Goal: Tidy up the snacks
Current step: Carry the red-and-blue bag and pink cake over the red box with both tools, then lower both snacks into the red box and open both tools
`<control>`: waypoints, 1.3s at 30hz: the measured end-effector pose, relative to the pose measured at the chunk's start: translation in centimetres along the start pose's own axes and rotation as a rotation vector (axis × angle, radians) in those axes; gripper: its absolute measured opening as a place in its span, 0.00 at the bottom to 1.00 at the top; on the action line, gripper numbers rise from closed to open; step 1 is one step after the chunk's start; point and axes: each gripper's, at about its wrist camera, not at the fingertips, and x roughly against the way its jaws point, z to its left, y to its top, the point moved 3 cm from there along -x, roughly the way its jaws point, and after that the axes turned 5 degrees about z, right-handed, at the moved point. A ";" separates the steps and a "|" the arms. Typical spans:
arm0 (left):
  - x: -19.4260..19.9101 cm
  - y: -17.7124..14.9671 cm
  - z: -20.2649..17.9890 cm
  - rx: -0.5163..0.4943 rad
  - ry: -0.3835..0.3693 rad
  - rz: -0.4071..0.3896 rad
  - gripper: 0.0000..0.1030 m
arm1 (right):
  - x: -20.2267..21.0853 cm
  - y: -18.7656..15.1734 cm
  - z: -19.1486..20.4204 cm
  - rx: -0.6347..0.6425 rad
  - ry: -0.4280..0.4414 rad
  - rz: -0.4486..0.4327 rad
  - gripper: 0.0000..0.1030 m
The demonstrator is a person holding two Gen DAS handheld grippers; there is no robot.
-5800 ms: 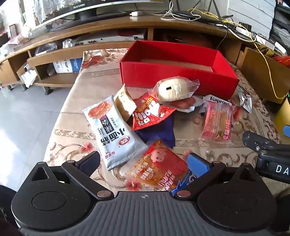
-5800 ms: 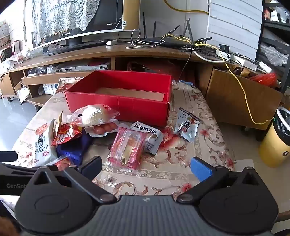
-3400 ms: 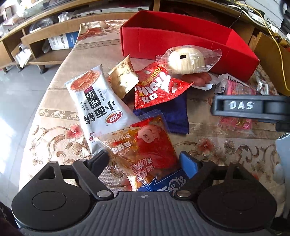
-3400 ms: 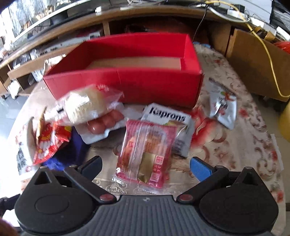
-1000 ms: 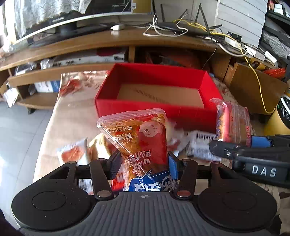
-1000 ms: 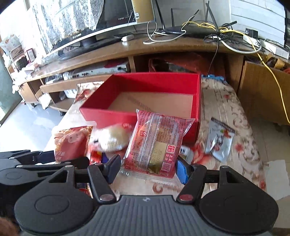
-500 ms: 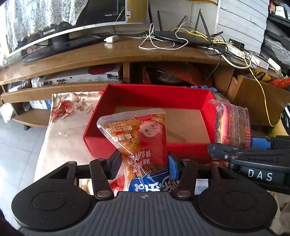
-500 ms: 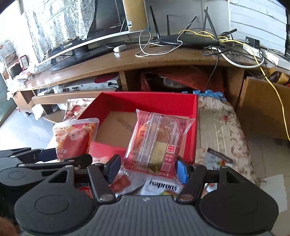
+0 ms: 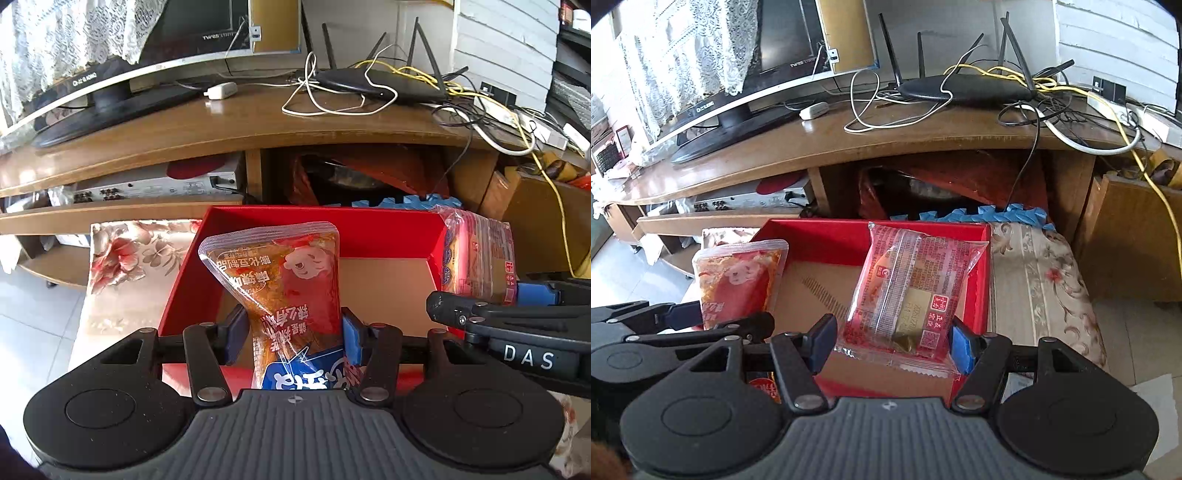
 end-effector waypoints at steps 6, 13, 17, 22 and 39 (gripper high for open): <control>-2.2 1.5 0.4 0.018 0.002 0.014 0.57 | -2.6 1.5 -0.6 -0.014 0.018 0.019 0.66; -5.2 1.8 0.6 0.028 0.021 0.053 0.56 | -5.8 2.0 -1.2 -0.031 0.036 0.065 0.66; -6.6 1.4 1.0 0.040 0.029 0.085 0.56 | -7.7 1.7 -1.3 -0.026 0.034 0.099 0.66; -7.7 1.0 1.5 0.049 0.038 0.109 0.57 | -8.7 1.4 -0.8 0.013 0.017 0.106 0.66; -6.9 0.7 2.3 0.029 0.096 0.105 0.70 | -8.8 0.7 0.4 0.097 -0.007 0.113 0.69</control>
